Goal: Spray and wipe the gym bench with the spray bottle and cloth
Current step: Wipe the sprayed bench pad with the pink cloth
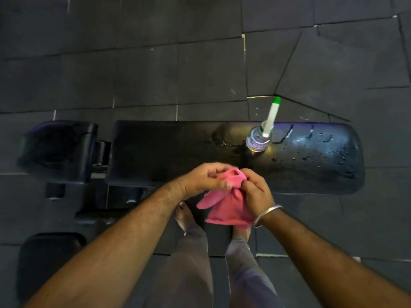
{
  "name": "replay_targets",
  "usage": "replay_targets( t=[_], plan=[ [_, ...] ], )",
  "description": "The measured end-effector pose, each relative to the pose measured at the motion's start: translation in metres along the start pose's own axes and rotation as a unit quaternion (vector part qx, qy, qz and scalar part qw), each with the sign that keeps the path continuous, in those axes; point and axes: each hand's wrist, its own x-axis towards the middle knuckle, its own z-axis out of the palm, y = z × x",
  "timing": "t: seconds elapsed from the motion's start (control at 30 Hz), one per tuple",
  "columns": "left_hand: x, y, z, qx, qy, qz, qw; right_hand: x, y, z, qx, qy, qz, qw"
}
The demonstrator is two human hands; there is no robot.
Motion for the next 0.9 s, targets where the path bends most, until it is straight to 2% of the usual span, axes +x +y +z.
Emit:
replay_targets(
  t=[0.07,0.13,0.2,0.3,0.33,0.43,0.47,0.5,0.53,0.6,0.63,0.67,0.77,0.9],
  plan=[
    [-0.03,-0.022,-0.017,0.028,0.064,-0.022,0.997,0.018,-0.001,0.027,-0.031,0.019,0.002,0.999],
    [-0.056,-0.042,-0.035,-0.023,0.157,-0.039,0.987,0.035,-0.002,0.053,-0.111,0.049,0.001,0.993],
    [-0.08,-0.057,-0.056,-0.096,0.267,-0.034,0.958,0.05,-0.007,0.08,-0.147,0.051,0.015,0.988],
    [-0.112,-0.075,-0.097,-0.116,0.467,-0.011,0.877,0.074,-0.01,0.113,-0.27,0.002,0.001,0.963],
    [-0.122,-0.082,-0.112,-0.08,0.524,-0.006,0.848,0.083,-0.009,0.12,-0.341,-0.015,-0.025,0.94],
    [-0.142,-0.104,-0.151,0.132,0.649,-0.022,0.749,0.108,-0.002,0.138,-0.534,-0.067,-0.086,0.838],
    [-0.14,-0.111,-0.161,0.189,0.664,-0.026,0.723,0.114,0.003,0.143,-0.581,-0.08,-0.088,0.805],
    [-0.136,-0.116,-0.168,0.23,0.654,-0.028,0.72,0.118,0.008,0.147,-0.619,-0.093,-0.083,0.775],
    [-0.128,-0.124,-0.174,0.269,0.614,-0.029,0.741,0.122,0.015,0.15,-0.646,-0.107,-0.076,0.752],
    [-0.116,-0.144,-0.178,0.398,0.461,-0.043,0.792,0.125,0.031,0.15,-0.682,-0.124,-0.069,0.717],
    [-0.113,-0.155,-0.176,0.451,0.389,-0.06,0.801,0.125,0.04,0.148,-0.694,-0.126,-0.07,0.706],
    [-0.111,-0.165,-0.174,0.469,0.363,-0.059,0.803,0.125,0.048,0.146,-0.702,-0.123,-0.074,0.698],
    [-0.092,-0.174,-0.182,0.44,0.448,0.002,0.778,0.122,0.072,0.141,-0.716,-0.102,-0.098,0.684],
    [-0.05,-0.166,-0.19,0.461,0.468,-0.093,0.748,0.123,0.09,0.142,-0.735,-0.078,-0.116,0.664]
  ],
)
